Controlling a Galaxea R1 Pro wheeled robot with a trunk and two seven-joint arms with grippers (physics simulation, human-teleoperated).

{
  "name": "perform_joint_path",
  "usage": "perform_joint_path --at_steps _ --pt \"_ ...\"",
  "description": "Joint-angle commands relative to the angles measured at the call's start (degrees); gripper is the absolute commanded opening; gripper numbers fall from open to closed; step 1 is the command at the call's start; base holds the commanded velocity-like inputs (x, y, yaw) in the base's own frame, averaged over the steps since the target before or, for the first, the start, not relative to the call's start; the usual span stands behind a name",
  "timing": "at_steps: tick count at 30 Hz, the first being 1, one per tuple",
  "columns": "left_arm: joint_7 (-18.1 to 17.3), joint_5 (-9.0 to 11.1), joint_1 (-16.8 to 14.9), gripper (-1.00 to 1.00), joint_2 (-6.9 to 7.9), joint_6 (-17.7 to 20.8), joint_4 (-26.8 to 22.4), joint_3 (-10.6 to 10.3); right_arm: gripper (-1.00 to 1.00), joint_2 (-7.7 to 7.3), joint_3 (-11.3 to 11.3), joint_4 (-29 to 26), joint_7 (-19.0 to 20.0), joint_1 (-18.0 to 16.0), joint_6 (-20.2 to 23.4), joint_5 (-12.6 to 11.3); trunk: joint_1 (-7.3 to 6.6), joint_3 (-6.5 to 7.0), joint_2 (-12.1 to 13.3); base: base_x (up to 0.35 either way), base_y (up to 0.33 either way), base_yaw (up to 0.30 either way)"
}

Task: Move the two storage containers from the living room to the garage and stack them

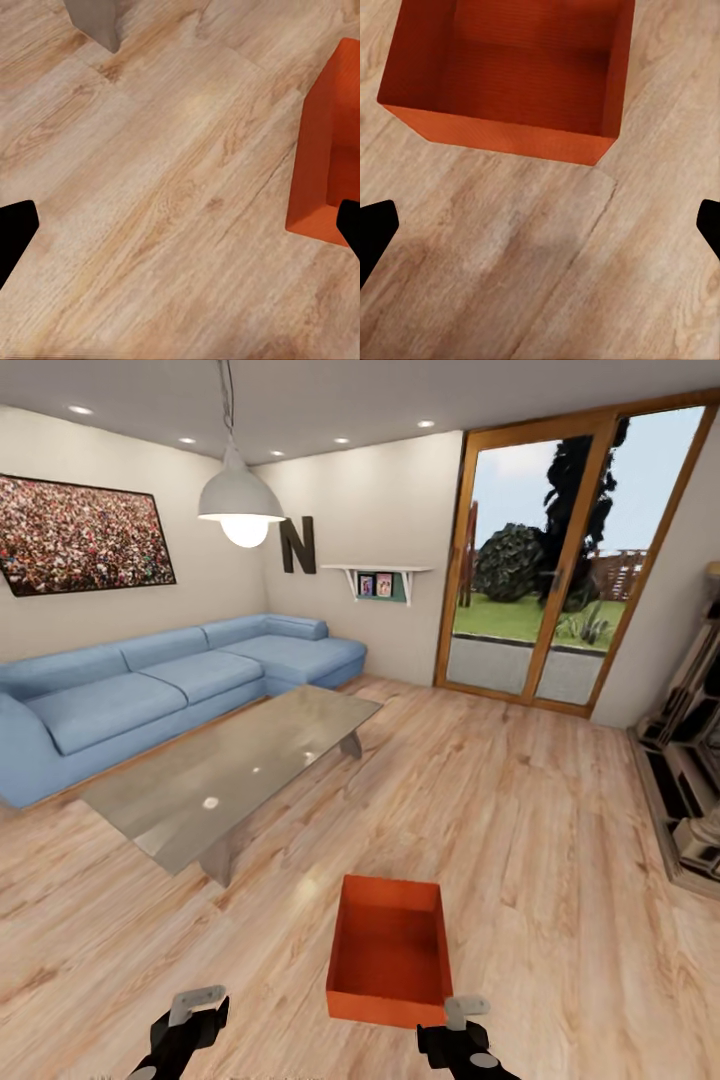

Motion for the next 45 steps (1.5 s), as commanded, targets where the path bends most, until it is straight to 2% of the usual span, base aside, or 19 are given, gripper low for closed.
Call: perform_joint_path --at_steps 1,7,21,45 --pt "-0.2 -0.2 0.0 1.00 -0.02 -0.2 0.1 0.4 1.00 0.01 0.3 0.1 -0.3 0.0 -0.1 0.1 0.00 -0.06 0.0 0.000 0.000 0.289" --pt "-0.2 -0.3 -0.1 1.00 0.00 -0.2 0.1 0.4 1.00 0.01 0.3 0.1 -0.3 0.0 -0.1 0.0 0.00 -0.06 0.0 0.060 -0.053 0.216" --pt "-0.2 -0.3 -0.1 1.00 -0.02 -0.2 0.1 0.4 1.00 -0.01 0.3 0.1 -0.3 0.0 -0.1 0.1 0.00 -0.06 0.0 0.109 -0.076 0.001" --pt "-0.2 -0.3 -0.1 1.00 -0.02 -0.2 0.1 0.4 1.00 0.00 0.3 0.1 -0.3 0.0 -0.1 0.1 0.00 -0.06 0.0 0.001 -0.001 -0.230"
